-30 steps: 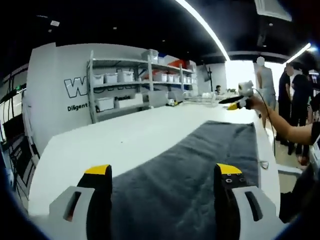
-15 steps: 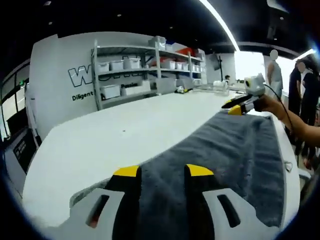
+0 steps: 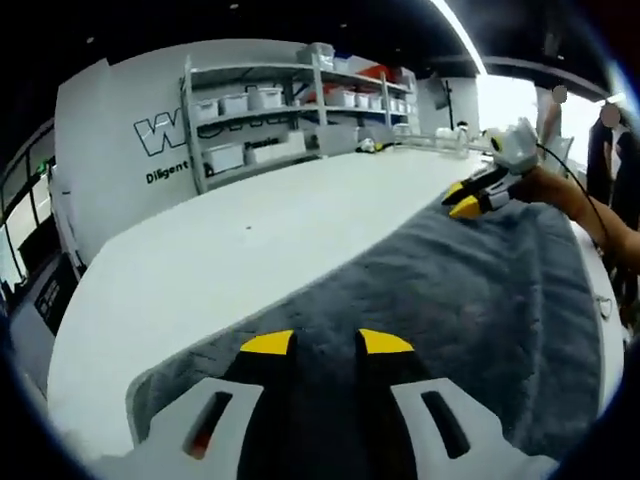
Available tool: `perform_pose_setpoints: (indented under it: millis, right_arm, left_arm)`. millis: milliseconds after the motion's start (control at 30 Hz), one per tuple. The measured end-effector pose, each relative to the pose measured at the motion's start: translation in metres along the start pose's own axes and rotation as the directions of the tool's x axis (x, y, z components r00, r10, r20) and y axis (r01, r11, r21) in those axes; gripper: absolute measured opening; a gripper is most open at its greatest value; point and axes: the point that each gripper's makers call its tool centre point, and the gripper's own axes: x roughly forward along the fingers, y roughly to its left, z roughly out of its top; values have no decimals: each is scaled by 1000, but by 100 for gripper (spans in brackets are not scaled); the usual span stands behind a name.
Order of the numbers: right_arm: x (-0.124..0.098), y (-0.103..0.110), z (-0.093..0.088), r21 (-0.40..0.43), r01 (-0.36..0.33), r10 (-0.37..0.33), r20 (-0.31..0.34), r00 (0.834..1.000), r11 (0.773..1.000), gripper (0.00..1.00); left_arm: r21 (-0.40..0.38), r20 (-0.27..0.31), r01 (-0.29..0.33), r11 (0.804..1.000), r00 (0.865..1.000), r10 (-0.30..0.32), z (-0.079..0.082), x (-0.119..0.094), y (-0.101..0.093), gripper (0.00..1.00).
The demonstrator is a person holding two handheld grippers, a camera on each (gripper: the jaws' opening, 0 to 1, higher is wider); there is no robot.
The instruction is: Open the folded towel by lifting each exposed corner and separating the folded layers until the towel lies flat within the target outline without major curled edges
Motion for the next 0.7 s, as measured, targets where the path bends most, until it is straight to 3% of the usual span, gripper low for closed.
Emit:
perform_pose_setpoints:
  millis: [267,433,700]
  right_arm:
    - [5,5,-8,-10,-14,14,-10,1000,1000,8]
    - [7,3,-7,-37,-10,9,-15,1000,999,2]
    - [14,-3,-4,-66,25,-26,-18,999,997,1]
  left_arm:
    - [27,-33,3,1000,999,-2,-15,9,-4,1]
    - [22,-27,-11,1000,1000,12,-15,11,0,1]
    - [31,-31,-42,999,999,43,-14,14,7,1]
